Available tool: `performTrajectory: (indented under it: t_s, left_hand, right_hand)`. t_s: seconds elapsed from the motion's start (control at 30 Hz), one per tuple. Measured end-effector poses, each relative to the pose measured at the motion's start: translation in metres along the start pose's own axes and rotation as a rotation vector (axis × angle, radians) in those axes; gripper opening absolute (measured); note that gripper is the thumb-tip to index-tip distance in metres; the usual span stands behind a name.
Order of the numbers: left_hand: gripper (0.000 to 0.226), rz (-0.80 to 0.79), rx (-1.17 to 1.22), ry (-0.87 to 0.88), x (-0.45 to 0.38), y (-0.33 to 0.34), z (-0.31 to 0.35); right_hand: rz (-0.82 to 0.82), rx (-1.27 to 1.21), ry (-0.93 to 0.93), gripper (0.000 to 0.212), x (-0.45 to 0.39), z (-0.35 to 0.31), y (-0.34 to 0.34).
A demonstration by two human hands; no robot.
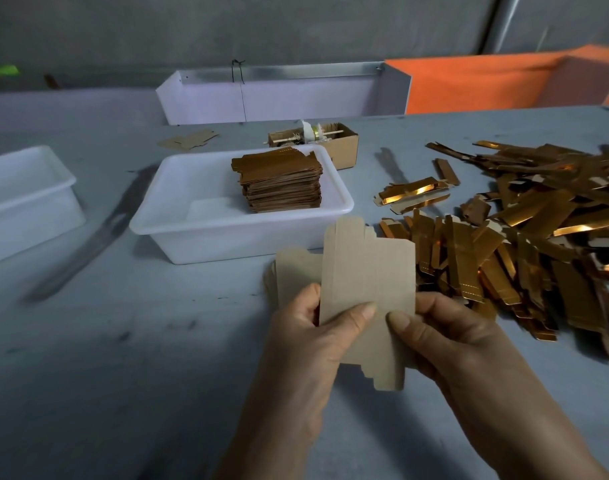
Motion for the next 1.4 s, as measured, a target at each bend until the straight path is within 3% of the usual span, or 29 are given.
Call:
performTrajectory:
  t_s: [0.3,0.47,0.6,0.73,0.9,1.0,1.13,1.23,1.4]
  left_hand:
    - [0.044,-0.042,0.009,-0.060,0.002,-0.002,-0.004]
    - [0.024,0.030,-0.059,-0.030,0.002,-0.001,-0.007]
    - [0.018,0.035,-0.046,-0.036,0.002,-0.003,-0.010]
    - [0.019,0.076,-0.075,-0.008,0.003,-0.003,-0.012]
    - [0.008,0.057,-0.055,0.006,0.007,0.001,-0.013]
    - [0.006,-0.039,-0.016,-0.032,0.009,0.002,-0.010]
    - [0.031,-0.150,-0.022,-0.040,0.009,0.000,-0.007]
    - [0.017,-0.169,-0.095,0.058,0.010,-0.002,-0.003]
    - [0.015,-0.212,-0.148,0.010,0.012,-0.007,-0.005]
  right_hand:
    - [-0.044,0.089,0.004,0.019,-0.001,0.005,-0.001]
    - [-0.001,0.168,-0.017,0.021,-0.002,0.008,0.000]
    - [0.152,0.357,-0.097,0.011,-0.001,0.009,0.000]
    - [0.319,0.535,-0.232,0.014,0.006,0.006,0.007]
    - [0.232,0.479,-0.365,0.026,0.012,0.004,0.024]
    - [0.212,0.462,-0.368,0.025,0.010,0.005,0.024]
    - [0.247,0.567,-0.344,0.028,0.009,0.006,0.022]
    - [0.210,0.506,-0.273,0.019,0.007,0.006,0.022]
    - [0.256,0.288,-0.157,0.049,0.004,0.007,0.013]
Point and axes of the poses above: each hand's wrist, its own x-axis away from the middle knuckle, its own y-axis out of the palm, z = x × y, the point moved 3 cm from there along -x, towards the middle knuckle, and after that the axes turned 14 degrees about y, right-handed, at the moved point
